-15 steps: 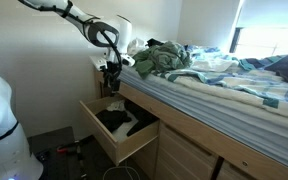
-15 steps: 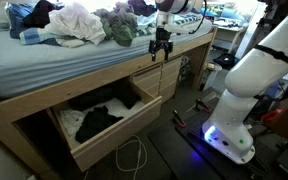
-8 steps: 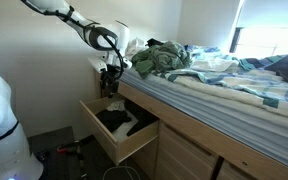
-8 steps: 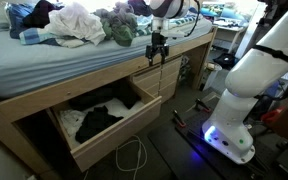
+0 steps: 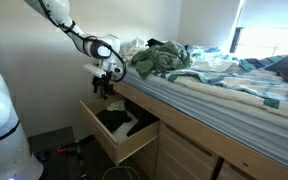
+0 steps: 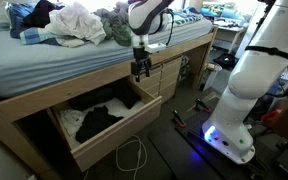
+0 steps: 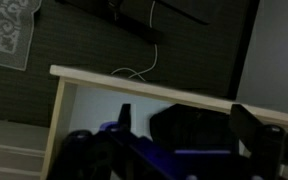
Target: Move the object from the drawer and put it on the bed
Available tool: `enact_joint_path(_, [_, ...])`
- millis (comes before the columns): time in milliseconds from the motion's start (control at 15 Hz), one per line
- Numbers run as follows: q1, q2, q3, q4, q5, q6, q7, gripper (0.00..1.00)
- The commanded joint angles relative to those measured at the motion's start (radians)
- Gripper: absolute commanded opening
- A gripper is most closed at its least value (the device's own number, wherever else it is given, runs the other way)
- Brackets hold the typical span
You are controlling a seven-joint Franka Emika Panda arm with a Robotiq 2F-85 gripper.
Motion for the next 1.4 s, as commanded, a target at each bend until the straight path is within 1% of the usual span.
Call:
enact_joint_path(0, [0.013,0.084,0.027,0.072,-0.033,0.040,-0.054,1.00])
enact_joint_path(200, [0.014,0.113,0.040,0.104,-0.037,0.043,-0.094,1.00])
enact_joint_path(267, [0.012,0.094,0.040,0.076,-0.021,0.041,-0.059,1.00])
enact_joint_path(400, [0.012,0.109,0.041,0.092,-0.024,0.041,-0.075,1.00])
enact_joint_path(667, [0.013,0.115,0.041,0.094,-0.029,0.046,-0.065,1.00])
enact_joint_path(1333, [0.064,0.326,0.100,0.241,-0.051,0.046,-0.064,1.00])
